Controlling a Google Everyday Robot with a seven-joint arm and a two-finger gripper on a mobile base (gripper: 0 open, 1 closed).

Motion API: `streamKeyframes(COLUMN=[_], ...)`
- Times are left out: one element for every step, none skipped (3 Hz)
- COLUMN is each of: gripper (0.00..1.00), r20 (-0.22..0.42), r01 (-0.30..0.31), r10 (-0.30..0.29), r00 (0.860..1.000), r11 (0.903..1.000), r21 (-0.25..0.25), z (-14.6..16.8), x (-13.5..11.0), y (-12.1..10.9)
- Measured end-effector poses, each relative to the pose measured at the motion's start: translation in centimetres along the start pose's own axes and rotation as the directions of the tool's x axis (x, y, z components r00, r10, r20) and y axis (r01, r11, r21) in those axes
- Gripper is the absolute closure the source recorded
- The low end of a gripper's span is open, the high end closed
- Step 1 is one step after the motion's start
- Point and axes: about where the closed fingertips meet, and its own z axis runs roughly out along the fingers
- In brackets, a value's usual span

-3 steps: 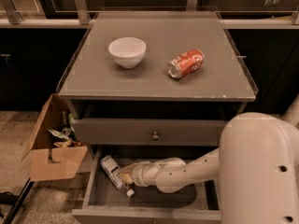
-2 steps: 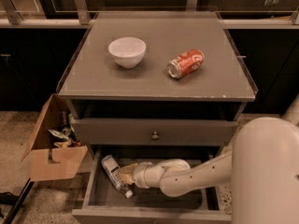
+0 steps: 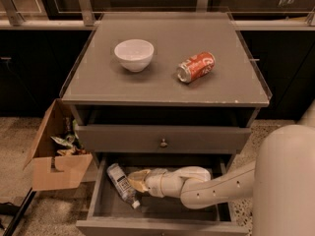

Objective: Pick blue plastic bottle from middle drawer and place on counter

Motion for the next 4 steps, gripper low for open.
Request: streamKeyframes(gripper=[0.63, 0.4, 0.16, 0.0], r20=[-0.002, 0.01, 0.024, 0.027], r01=[0.0, 0.004, 0.005, 0.005], r10=[0.0, -0.004, -0.005, -0.005], r00=[1.0, 1.0, 1.0, 1.0], r11=[1.0, 1.0, 0.9997, 0.9997], r21=[0.001, 0.007, 0.023, 0.025], z=[0.0, -0.5, -1.4, -1.6], x=[0.1, -0.1, -0.5, -0.5], y=[0.0, 0.1, 0.1, 0.1])
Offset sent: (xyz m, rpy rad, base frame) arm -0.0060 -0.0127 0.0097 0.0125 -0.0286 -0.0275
